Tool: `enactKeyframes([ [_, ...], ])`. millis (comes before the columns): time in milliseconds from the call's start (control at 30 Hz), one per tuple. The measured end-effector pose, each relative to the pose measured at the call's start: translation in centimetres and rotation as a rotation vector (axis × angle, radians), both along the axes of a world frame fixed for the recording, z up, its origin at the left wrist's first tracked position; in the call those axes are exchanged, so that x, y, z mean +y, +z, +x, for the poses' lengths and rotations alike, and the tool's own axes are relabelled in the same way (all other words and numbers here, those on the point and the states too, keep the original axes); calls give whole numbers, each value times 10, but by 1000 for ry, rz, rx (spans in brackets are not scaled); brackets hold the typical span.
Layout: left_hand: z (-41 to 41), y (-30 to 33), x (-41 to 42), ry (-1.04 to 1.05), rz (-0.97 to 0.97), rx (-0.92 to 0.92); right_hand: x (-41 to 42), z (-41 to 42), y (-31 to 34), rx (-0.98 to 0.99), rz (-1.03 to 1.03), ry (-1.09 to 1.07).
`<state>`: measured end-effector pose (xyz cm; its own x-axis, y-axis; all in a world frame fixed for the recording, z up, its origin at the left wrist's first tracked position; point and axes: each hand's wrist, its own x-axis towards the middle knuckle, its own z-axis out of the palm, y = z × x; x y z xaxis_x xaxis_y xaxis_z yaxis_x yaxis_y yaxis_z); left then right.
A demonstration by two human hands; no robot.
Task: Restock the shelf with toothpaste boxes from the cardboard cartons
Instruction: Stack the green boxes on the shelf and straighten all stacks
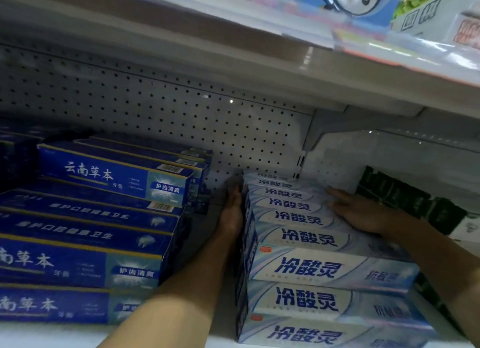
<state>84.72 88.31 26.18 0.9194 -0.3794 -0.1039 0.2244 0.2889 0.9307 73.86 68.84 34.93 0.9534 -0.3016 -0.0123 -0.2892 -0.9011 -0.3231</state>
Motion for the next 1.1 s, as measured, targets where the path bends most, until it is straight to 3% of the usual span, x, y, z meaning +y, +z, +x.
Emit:
enactKeyframes([
  [300,19,-2,-8,129,129,-98,-13,21,-1,34,-40,-66],
  [567,32,-5,-15,86,33,3,-13,39,-6,76,-134,-37],
  [733,32,-1,-15,197,-28,6,-11,53,0,105,-289,-71],
  [800,35,-4,-15,216,-12,13,-6,66,0,77,-215,-27],
  [900,35,-4,-13,248,-27,32,-7,79,2,46,-75,-132],
  [1100,37,-4,-13,246,3,8,-5,78,5,81,-23,-164],
])
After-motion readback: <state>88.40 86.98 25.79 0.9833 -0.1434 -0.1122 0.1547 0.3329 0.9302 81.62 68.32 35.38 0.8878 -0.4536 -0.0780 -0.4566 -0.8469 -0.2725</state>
